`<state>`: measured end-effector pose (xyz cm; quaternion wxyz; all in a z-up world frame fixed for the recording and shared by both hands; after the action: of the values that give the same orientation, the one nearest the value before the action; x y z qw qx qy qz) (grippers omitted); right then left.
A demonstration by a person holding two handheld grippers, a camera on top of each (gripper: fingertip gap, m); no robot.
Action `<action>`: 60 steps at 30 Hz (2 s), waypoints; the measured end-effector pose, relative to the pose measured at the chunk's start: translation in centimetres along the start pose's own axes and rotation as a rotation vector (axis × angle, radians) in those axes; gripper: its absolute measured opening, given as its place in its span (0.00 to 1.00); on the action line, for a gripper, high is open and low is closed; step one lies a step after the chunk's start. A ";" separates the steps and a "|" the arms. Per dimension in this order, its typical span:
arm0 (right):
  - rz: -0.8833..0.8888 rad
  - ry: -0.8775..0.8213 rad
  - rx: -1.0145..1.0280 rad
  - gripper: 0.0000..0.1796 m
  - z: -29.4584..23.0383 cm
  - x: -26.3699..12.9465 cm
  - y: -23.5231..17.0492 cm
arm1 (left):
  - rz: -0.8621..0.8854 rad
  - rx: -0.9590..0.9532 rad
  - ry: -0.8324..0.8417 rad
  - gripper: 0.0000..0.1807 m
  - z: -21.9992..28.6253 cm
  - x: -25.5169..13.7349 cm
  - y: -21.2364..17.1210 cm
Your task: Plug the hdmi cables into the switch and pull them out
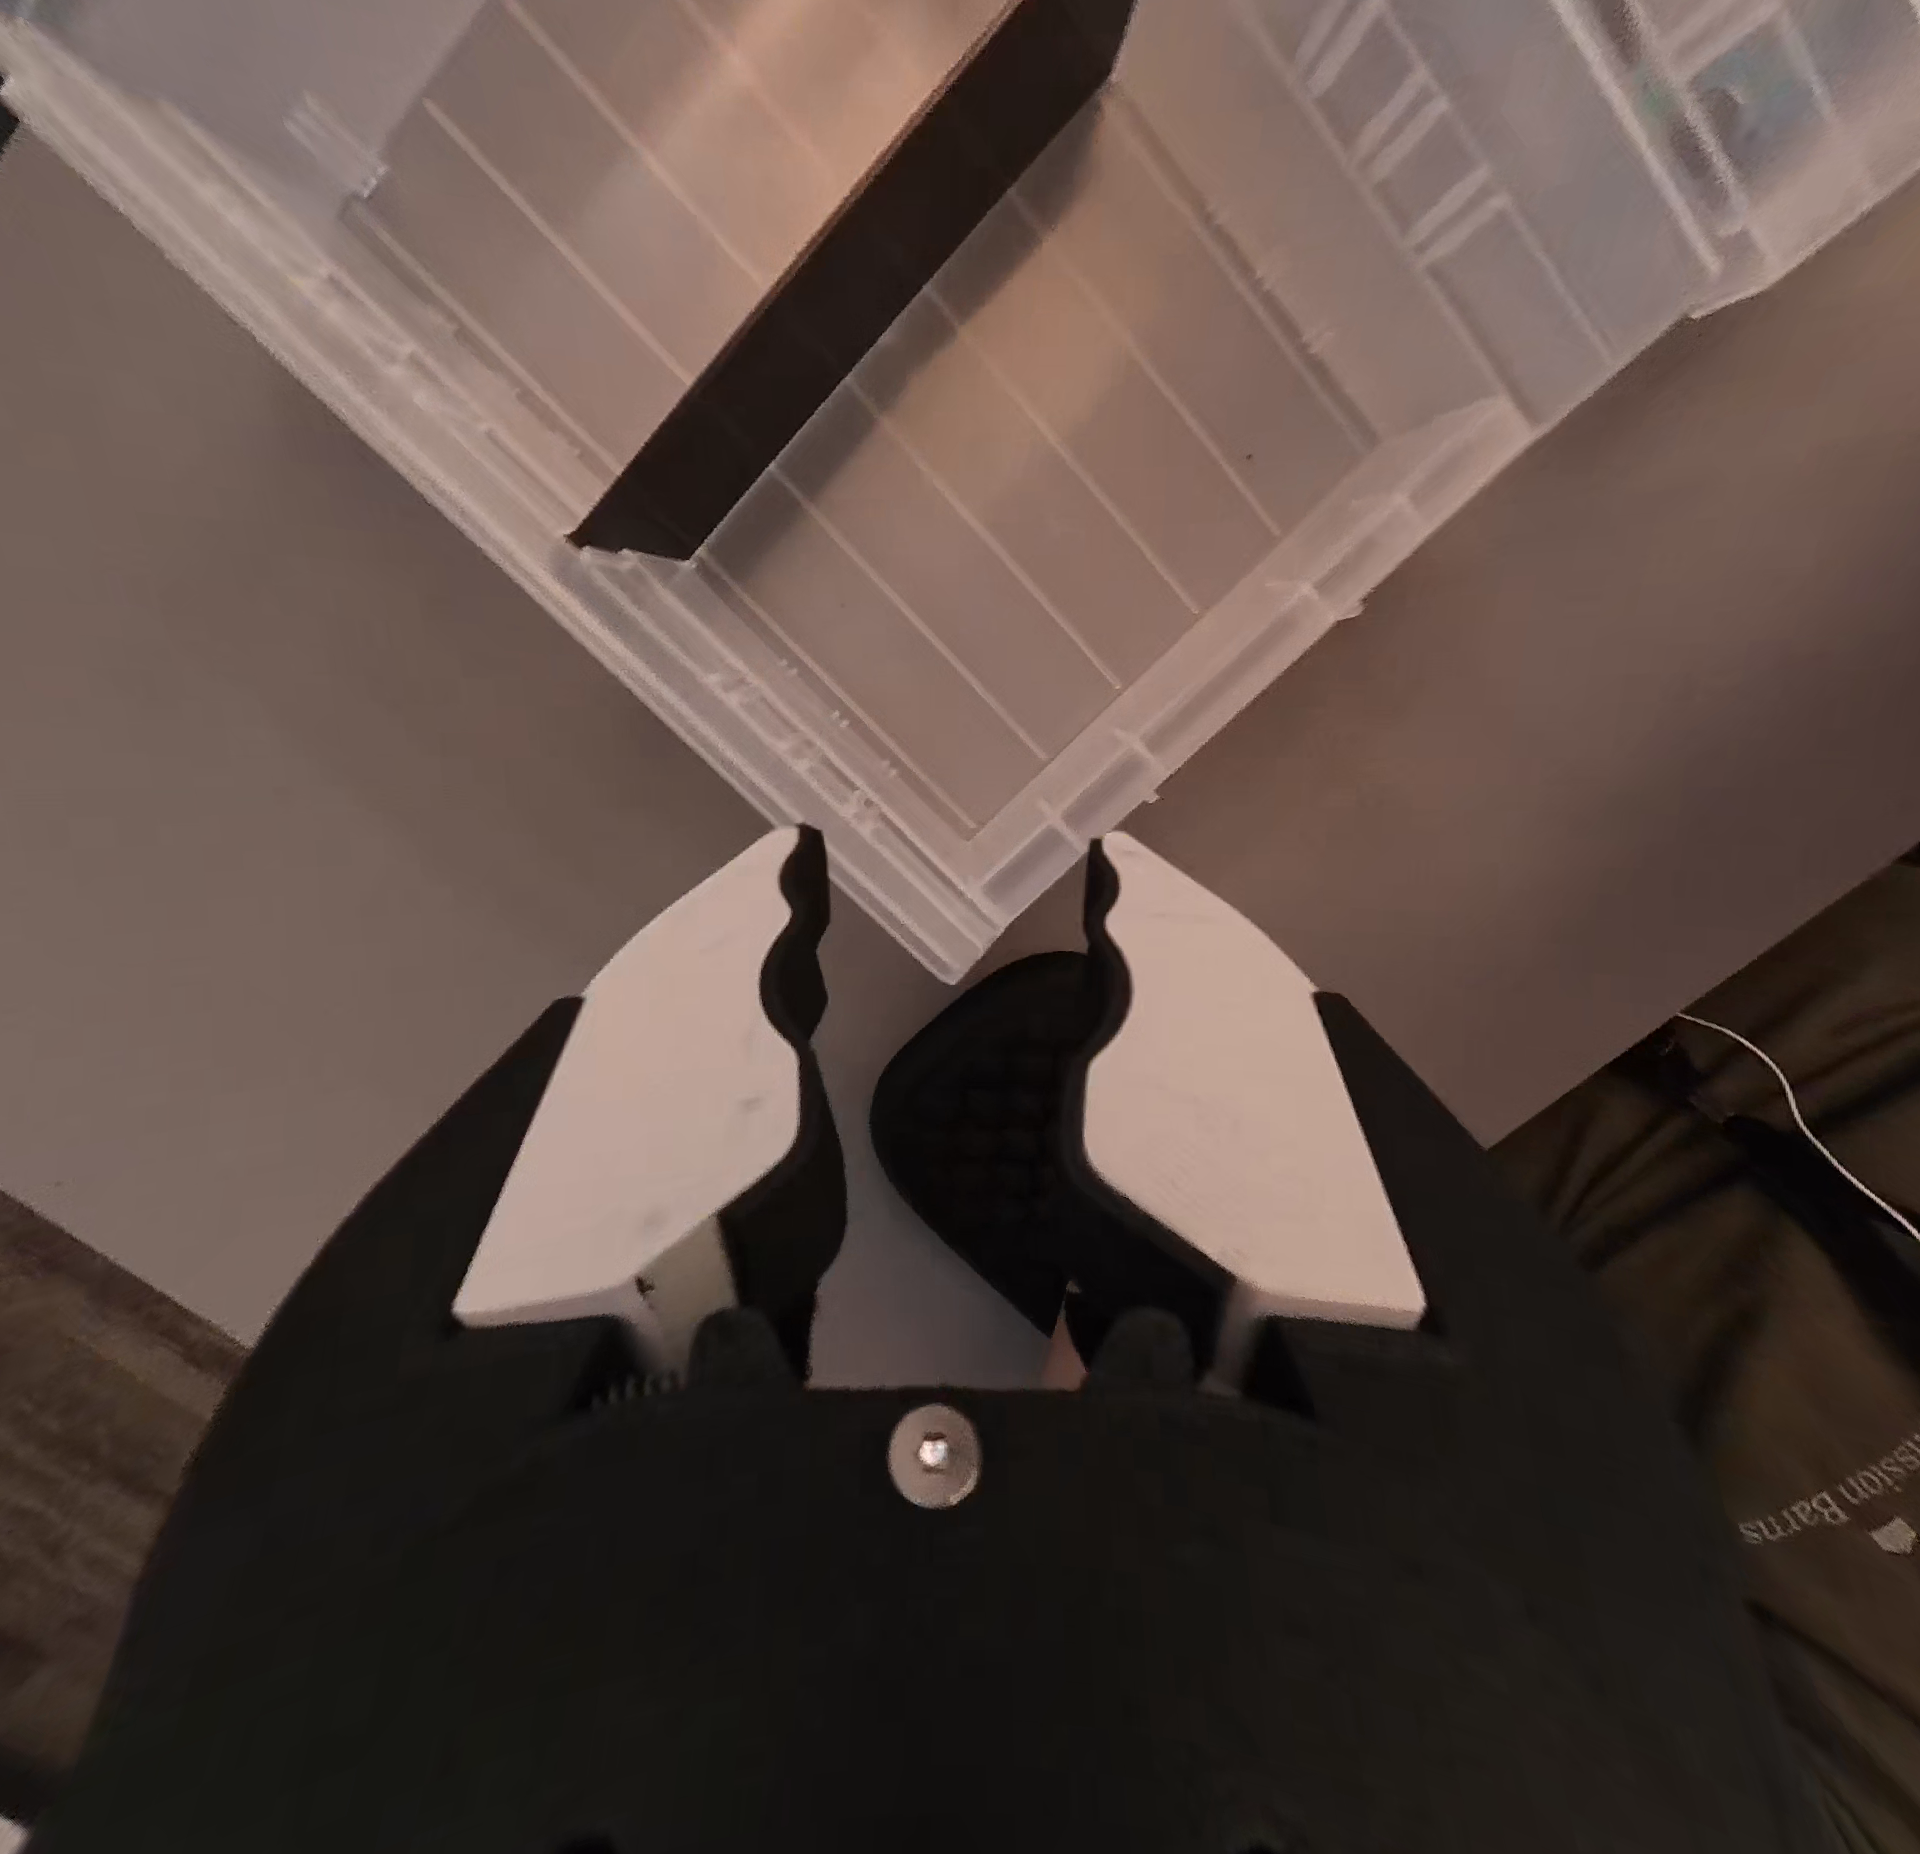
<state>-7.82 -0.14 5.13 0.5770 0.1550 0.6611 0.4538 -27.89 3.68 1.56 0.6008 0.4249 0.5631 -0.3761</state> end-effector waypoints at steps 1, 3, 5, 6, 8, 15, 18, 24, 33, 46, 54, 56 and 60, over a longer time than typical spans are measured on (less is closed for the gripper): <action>-0.054 -0.001 0.035 0.32 0.3 1.5 -0.4 | -0.001 0.009 -0.002 0.26 0.2 0.0 0.1; -0.181 0.003 0.105 0.31 1.2 4.0 -1.0 | -0.009 0.019 0.006 0.26 0.5 0.1 0.3; -0.325 0.008 0.160 0.29 2.1 6.1 -1.6 | -0.019 0.036 0.007 0.26 0.8 0.3 0.5; -0.418 0.006 0.170 0.29 2.5 7.0 -2.2 | -0.022 0.045 0.008 0.26 0.9 0.3 0.5; -0.544 0.068 0.208 0.29 2.2 8.2 -3.0 | -0.024 0.060 0.009 0.26 1.2 0.3 0.6; -0.817 0.195 0.411 0.24 0.7 9.1 -4.9 | -0.005 0.100 0.016 0.25 2.1 -0.1 1.1; -0.865 0.198 0.489 0.25 0.4 9.9 -5.2 | -0.005 0.116 0.020 0.25 2.4 -0.1 1.2; -0.944 0.145 0.589 0.25 0.1 11.9 -6.7 | 0.012 0.159 0.030 0.24 3.2 -0.5 1.1; -0.942 0.090 0.577 0.19 -1.1 13.6 -6.2 | 0.033 0.219 0.037 0.24 4.3 -1.0 1.1; -1.053 0.170 0.639 0.08 -2.4 14.6 -8.3 | 0.197 0.187 0.093 0.19 4.0 -3.9 1.2; -0.941 0.360 0.620 0.06 -4.9 13.9 0.0 | 0.955 -0.062 0.162 0.30 3.4 -15.4 -0.1; -0.865 0.371 0.577 0.05 -4.1 12.2 3.8 | 1.064 -0.042 0.143 0.37 4.9 -16.7 -1.0; -0.701 0.354 0.550 0.04 -0.1 5.6 10.9 | 1.138 0.048 0.188 0.41 7.7 -17.5 -1.3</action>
<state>-13.01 9.74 10.12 0.5113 -0.0102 0.8573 0.0596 -27.79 -4.49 18.91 0.6460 0.7060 0.2883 0.0331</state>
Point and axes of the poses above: each gripper's, where its closed fingertips meet, x out along the fingers, y out of its top, z = x × y across the jaws, the point moved 4 cm from there along -x, back along the fingers, and after that the axes turned 12 degrees about -z, right-handed, at the moved point
